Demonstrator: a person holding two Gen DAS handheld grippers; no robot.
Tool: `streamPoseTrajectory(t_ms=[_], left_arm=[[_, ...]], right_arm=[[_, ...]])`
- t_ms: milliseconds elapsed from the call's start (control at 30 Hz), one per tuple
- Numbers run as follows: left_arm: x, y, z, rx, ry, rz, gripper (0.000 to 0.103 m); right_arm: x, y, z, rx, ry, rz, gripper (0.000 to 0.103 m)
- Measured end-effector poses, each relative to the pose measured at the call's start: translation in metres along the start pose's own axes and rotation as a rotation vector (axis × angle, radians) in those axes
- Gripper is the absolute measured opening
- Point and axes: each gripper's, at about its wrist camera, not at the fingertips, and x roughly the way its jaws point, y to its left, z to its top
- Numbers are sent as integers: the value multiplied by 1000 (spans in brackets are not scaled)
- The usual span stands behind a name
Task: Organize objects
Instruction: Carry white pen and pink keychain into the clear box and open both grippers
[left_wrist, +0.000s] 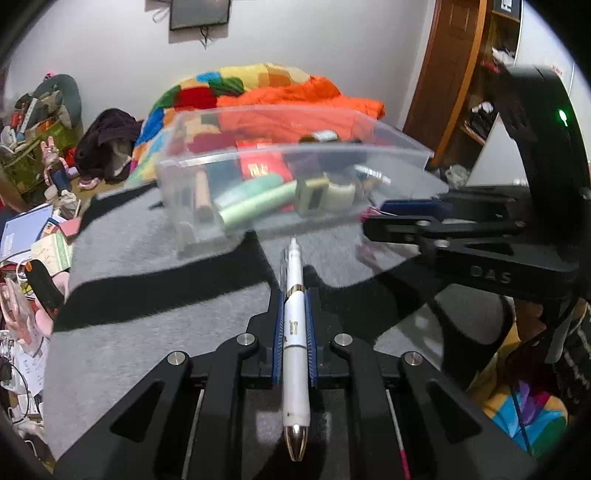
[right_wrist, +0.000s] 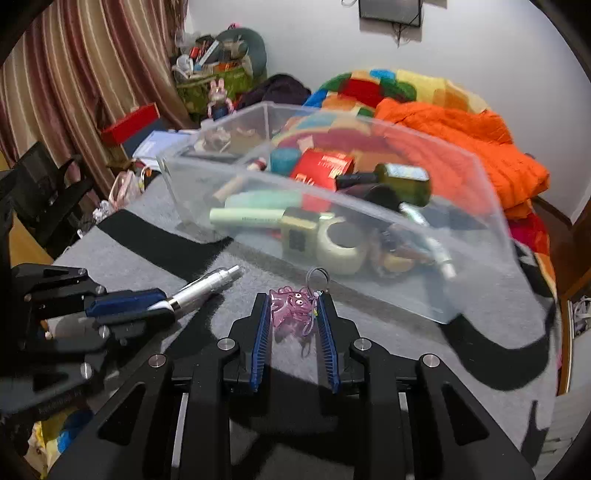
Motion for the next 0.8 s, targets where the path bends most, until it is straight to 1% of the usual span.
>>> streamPoseTrajectory(t_ms=[233,400,500,667,800], left_arm=[[-38,0,18,-5,-108,17,10],[-58,0,33,-10,-176,22,10],[-63,0,44,-10,-204,33,10],[-54,9,65,-27,-215,52,10],[-34,20,86,-59,-183,48,10]], right_arm=[[-46,-5,10,40,-119,17,24],[-66,-10,20,51,-186,11,24],[-74,-12,26,55,-216,3,24],[-74,-20,39,74,-241,-13,24],[-61,-29,51,91,-229,-32,24]])
